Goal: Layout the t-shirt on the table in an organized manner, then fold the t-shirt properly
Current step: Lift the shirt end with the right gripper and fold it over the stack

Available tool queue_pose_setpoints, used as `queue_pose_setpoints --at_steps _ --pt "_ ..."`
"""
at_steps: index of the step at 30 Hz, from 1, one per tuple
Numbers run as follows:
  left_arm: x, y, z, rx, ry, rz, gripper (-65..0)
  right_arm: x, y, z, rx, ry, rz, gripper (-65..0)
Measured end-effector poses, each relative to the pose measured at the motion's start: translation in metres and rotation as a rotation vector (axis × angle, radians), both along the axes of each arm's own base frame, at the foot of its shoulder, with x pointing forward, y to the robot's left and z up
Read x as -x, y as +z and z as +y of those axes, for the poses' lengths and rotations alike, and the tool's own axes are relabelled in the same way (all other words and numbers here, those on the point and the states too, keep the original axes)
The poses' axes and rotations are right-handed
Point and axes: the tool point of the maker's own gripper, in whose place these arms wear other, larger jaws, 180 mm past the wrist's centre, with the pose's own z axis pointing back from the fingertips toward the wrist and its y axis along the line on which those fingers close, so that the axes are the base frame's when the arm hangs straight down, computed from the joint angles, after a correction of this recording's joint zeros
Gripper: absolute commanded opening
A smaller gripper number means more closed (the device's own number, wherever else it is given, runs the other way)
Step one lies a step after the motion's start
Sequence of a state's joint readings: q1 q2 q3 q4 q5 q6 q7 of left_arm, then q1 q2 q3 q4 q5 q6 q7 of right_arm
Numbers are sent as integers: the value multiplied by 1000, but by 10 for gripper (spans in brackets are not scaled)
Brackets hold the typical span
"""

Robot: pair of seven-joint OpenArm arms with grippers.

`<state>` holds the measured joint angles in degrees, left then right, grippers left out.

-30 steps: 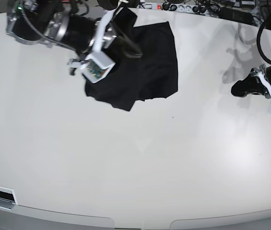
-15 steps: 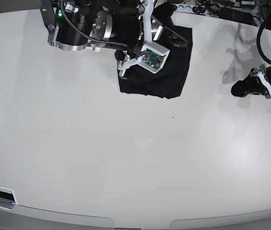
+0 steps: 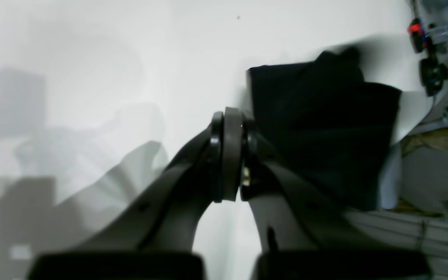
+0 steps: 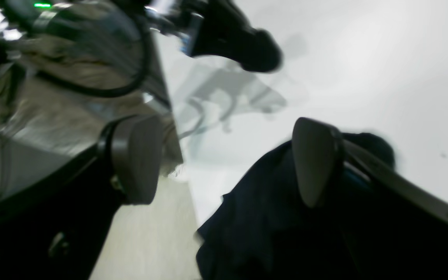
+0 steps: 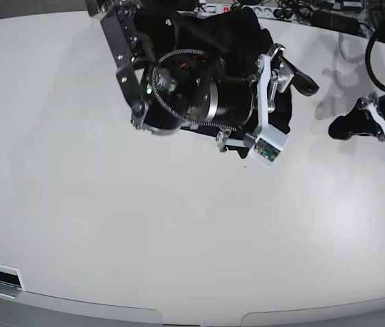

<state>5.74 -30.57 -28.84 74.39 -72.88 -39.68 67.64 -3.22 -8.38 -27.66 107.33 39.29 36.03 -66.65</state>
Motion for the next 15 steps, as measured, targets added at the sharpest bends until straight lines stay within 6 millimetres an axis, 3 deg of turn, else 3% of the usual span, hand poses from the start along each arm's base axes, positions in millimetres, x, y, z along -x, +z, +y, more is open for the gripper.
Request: queue_pose_setpoints --at_steps 5,7,10,15 --pt "0 23 -1 60 -51 -16 -650 -7 45 -11 -31 41 -172 -127" --pt "3 23 0 47 -69 -2 -650 -8 48 -15 -38 24 -174 -127" --pt "3 24 3 35 -72 0 -650 -14 31 -30 23 -16 -158 -127" --pt "4 22 9 0 -73 9 -650 -19 -19 -66 204 -182 -66 -128"
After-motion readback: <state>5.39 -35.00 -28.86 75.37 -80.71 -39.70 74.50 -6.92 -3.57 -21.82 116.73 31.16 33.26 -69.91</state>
